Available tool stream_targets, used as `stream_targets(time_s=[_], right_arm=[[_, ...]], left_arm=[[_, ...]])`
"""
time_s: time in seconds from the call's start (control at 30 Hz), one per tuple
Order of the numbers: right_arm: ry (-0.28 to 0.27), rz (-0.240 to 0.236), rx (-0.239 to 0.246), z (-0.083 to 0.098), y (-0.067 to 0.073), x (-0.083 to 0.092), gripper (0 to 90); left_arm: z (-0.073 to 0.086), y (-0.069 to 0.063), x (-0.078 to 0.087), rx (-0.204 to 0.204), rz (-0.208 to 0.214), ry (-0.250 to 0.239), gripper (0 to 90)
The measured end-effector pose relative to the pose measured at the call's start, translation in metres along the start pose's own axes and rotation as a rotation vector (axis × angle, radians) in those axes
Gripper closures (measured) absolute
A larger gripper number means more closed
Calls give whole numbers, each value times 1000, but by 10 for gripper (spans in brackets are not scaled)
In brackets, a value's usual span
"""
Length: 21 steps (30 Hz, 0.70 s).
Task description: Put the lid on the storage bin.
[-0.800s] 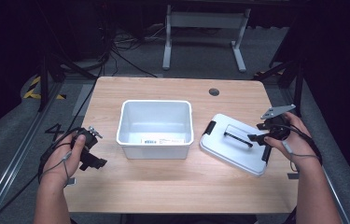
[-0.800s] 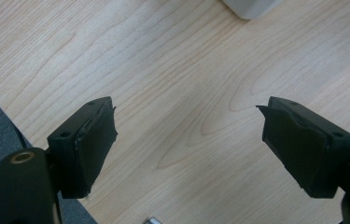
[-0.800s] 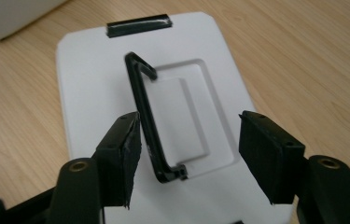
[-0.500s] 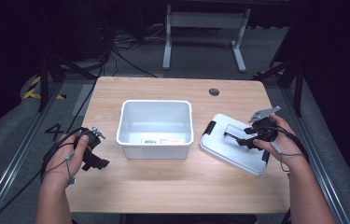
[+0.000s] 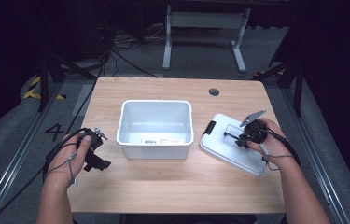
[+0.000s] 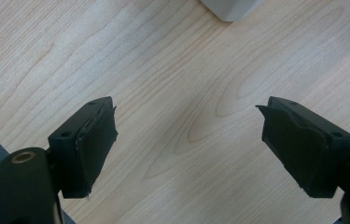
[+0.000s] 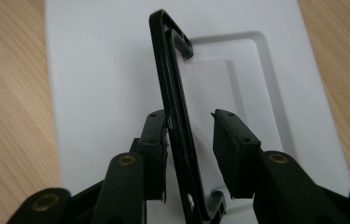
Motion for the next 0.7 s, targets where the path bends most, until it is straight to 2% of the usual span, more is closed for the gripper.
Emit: stream_targets(time_s=[0.07,0.13,0.37,0.5,0.6,0.7], right_arm=[[24,25,20,0,-1,-6,665],[13,49,43,-3,-1,-7,667],[19,16,44,-5,2,-9,786],[27,27,59,-6,1,-10,802],[44,73,93,-8,-3,-9,827],[47,81,109,-10,-5,-8,841]], left_arm=[[0,0,0,1,1,-1,183],[0,1,0,-4,-2,1,183],[1,1,-3,2,6,-2,184],[1,2,-2,1,0,-3,184],[1,3,-2,7,-1,-5,184],[1,4,-3,7,-1,-2,184]])
Point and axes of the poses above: each handheld gripper's, and its own axes: x roughly backward along the jaws, z roughly out of its underside, y roughly to its left, the point moved 8 cm from there along -x, roughly forward along the jaws, and after that the axes turned 7 degrees about -z, right-handed, at the moved point
